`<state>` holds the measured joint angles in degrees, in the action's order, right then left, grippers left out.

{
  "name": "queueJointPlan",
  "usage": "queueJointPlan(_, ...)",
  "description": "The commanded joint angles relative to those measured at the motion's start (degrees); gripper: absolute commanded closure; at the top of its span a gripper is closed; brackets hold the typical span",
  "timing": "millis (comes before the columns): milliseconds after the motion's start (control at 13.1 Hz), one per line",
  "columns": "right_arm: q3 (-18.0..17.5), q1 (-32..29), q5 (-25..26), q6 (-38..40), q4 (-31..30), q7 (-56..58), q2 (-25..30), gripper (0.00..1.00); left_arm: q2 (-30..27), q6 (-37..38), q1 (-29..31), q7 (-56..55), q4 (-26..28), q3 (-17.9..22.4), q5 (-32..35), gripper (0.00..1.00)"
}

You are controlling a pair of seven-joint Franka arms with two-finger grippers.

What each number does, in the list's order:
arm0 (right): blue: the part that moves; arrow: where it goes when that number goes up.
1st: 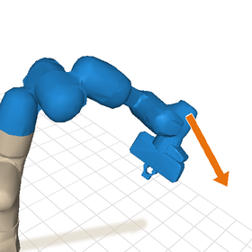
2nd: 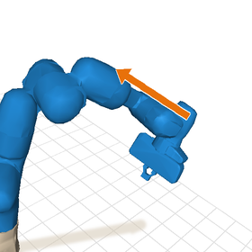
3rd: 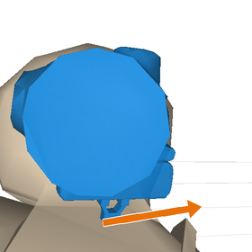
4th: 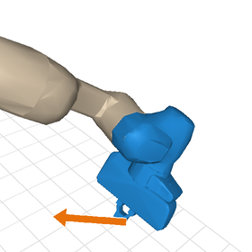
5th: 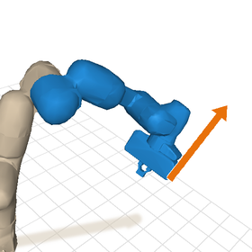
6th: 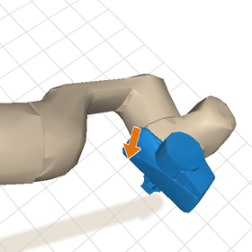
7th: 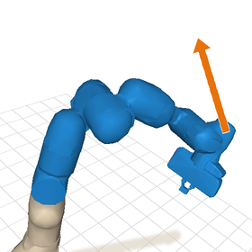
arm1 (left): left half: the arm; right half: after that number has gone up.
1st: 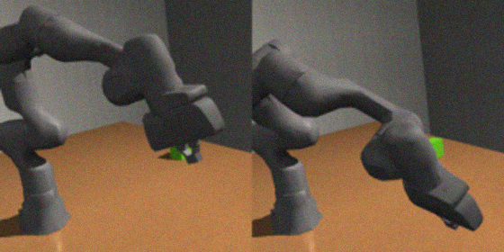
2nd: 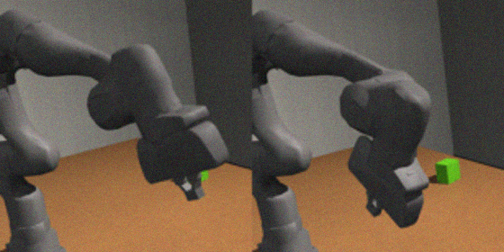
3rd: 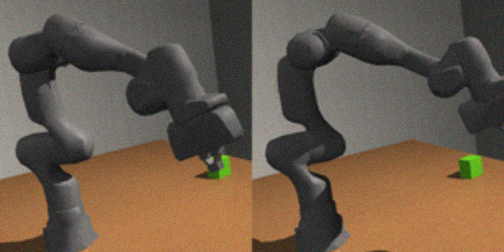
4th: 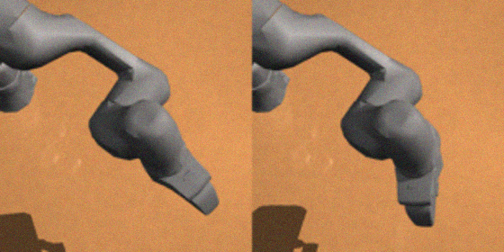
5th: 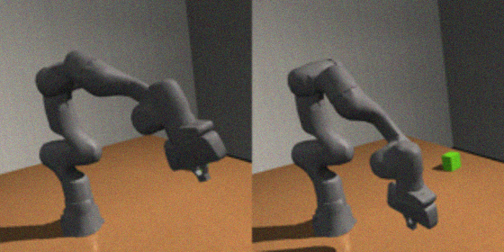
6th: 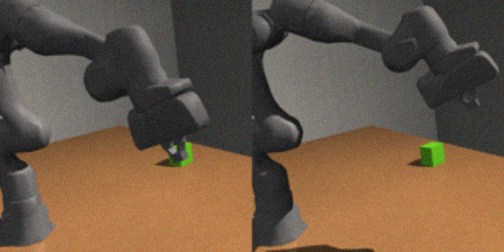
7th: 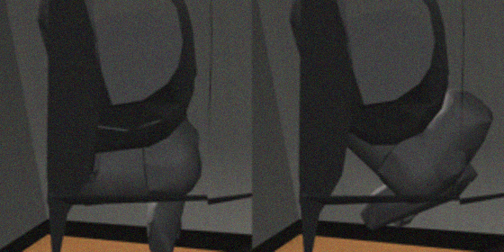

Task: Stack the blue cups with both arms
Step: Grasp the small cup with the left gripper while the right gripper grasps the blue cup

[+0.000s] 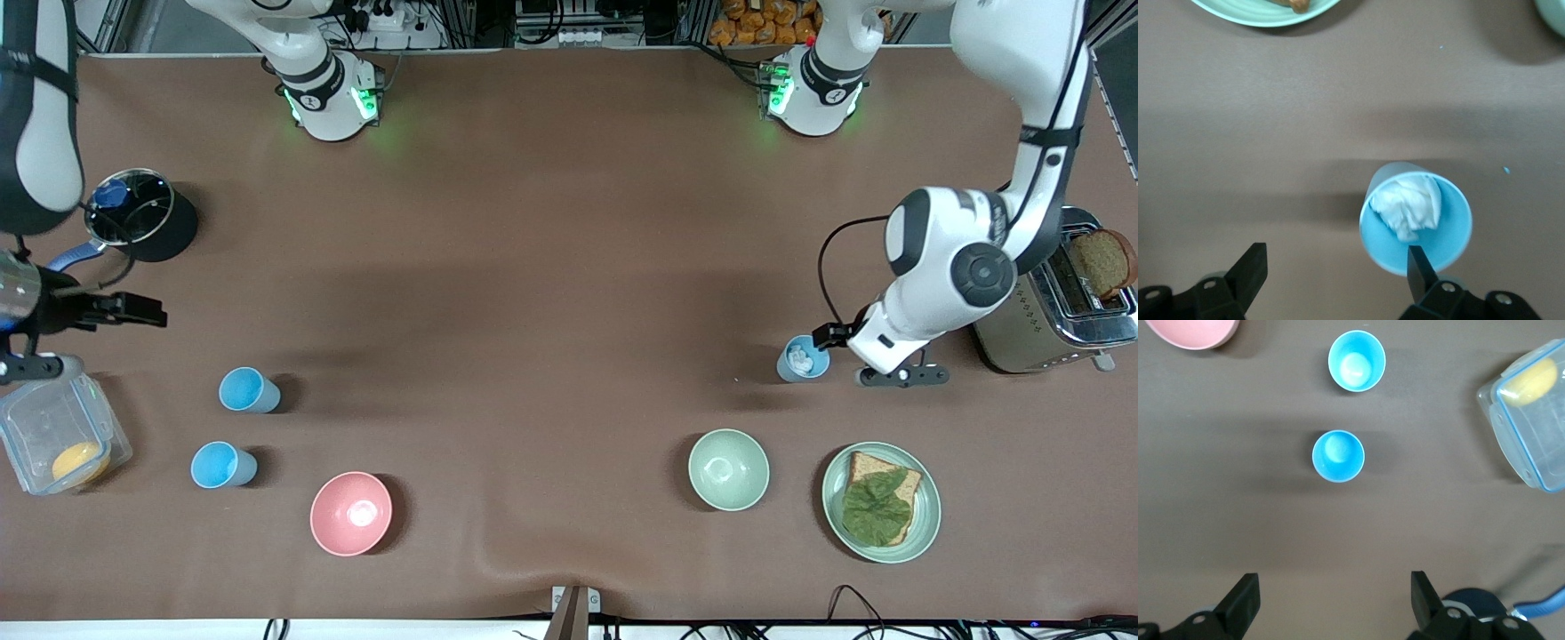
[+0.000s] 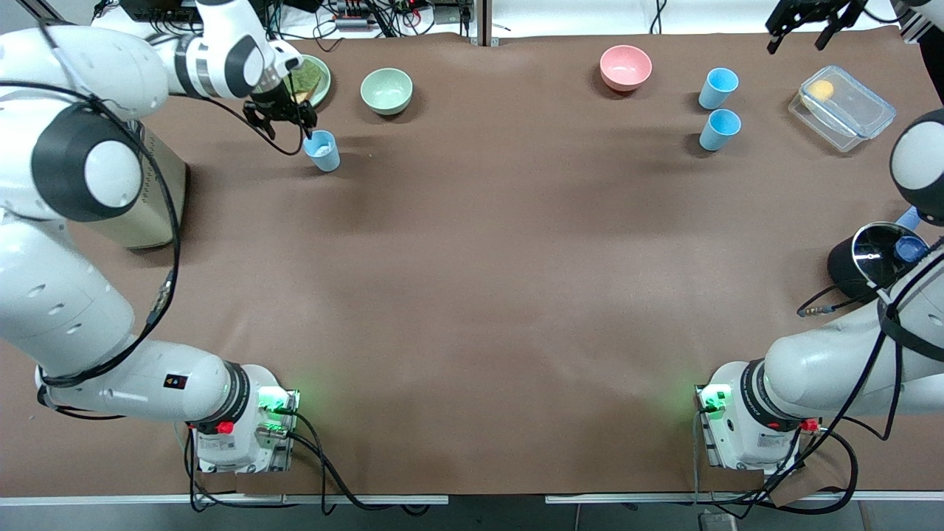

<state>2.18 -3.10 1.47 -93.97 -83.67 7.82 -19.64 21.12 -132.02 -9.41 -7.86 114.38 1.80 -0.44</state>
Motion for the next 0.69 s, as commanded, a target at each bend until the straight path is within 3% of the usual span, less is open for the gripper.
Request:
queueJointPlan(0,-0.33,-1.12,0.9,-3.22,2.02,-0.08,-8.02,0.0,3.39,-4.46,0.18,1.27,-0.38,0.05,0.35,0.17)
queueJointPlan(76,-0.33,-1.3,0.81,-5.76,0.71,-0.17,-8.57,0.0,3.92,-4.56,-0.17,1.18,-0.64,0.05,0.18,0.19)
queueJointPlan(153,-0.33,-1.21,0.9,-7.61,-1.74,-0.17,-8.57,0.0,4.19,-4.73,-0.52,1.01,-0.73,0.05,0.0,0.28)
queueJointPlan(229,-0.33,-1.56,0.81,-10.5,-4.98,-0.17,-8.05,0.0,5.06,-5.26,-0.44,1.01,-0.82,0.05,0.0,0.52)
queueJointPlan(305,-0.33,-2.35,0.81,-13.84,-7.89,-0.17,-7.7,0.0,5.59,-5.96,-0.09,0.92,-0.82,0.05,-0.17,0.84)
queueJointPlan(381,-0.33,-2.61,0.81,-17.53,-10.44,-0.08,-7.61,0.0,6.12,-6.05,-0.09,0.74,-0.91,0.05,-0.44,1.0)
queueJointPlan(610,-0.33,-3.23,0.72,-28.78,-17.65,-0.17,-7.69,0.0,6.13,-6.05,-0.7,0.39,-1.26,-0.04,-0.44,1.0)
